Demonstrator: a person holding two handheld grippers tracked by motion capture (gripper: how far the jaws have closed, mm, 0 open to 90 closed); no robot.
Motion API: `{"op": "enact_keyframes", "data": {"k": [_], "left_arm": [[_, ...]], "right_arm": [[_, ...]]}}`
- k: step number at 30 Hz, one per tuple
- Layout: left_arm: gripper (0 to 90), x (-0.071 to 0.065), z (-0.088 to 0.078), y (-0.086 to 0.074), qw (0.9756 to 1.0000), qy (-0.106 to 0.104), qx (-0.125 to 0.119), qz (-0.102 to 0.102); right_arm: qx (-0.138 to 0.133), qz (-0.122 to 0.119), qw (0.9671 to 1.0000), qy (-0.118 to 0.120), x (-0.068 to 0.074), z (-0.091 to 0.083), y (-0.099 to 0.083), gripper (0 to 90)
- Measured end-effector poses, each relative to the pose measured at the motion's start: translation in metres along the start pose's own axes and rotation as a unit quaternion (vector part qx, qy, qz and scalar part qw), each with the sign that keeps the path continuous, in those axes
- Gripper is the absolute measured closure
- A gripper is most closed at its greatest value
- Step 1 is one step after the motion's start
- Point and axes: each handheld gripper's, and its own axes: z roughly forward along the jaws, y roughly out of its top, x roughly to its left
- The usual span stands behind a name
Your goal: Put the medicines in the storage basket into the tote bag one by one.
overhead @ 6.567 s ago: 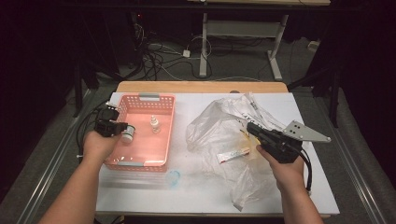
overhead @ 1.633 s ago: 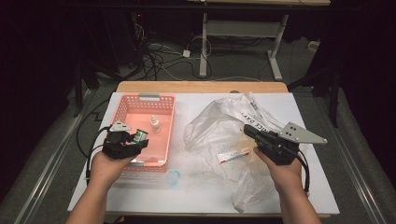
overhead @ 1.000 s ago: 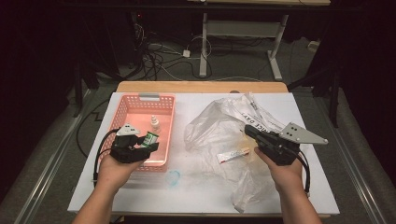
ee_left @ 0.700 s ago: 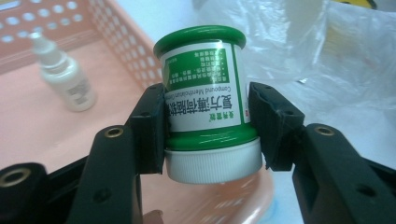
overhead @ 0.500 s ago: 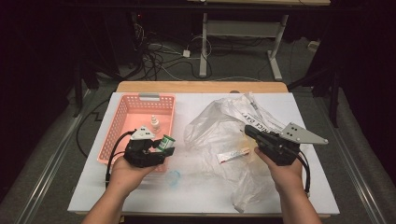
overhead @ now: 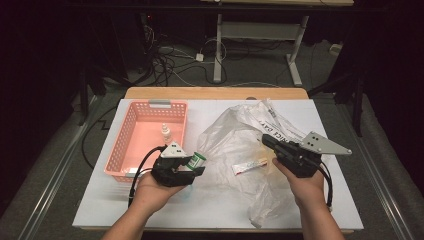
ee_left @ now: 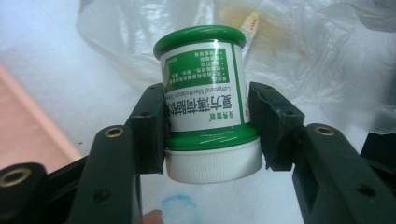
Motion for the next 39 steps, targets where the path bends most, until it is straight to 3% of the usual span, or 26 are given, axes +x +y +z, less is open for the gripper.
{"op": "enact_keyframes", "data": {"k": [12,21,31,39], "left_arm": [[49.5,-0.028,0.022,0.001,0.9988,-0.024,0.023,0.036],[49.5,-0.041,0.039,0.005,0.9982,-0.035,0.024,0.043],[49.5,-0.052,0.064,0.027,0.9974,-0.033,0.024,0.060],[49.5,-0.055,0.086,0.045,0.9977,-0.020,0.020,0.062]], "right_arm": [[0.003,-0.002,1.0000,0.001,0.001,0.001,-0.001,90.0],[0.003,-0.002,1.0000,0.001,0.002,0.001,-0.001,90.0],[0.002,-0.002,1.0000,0.005,0.002,0.001,0.000,90.0],[0.001,0.001,1.0000,0.003,0.002,0.000,-0.001,90.0]]}}
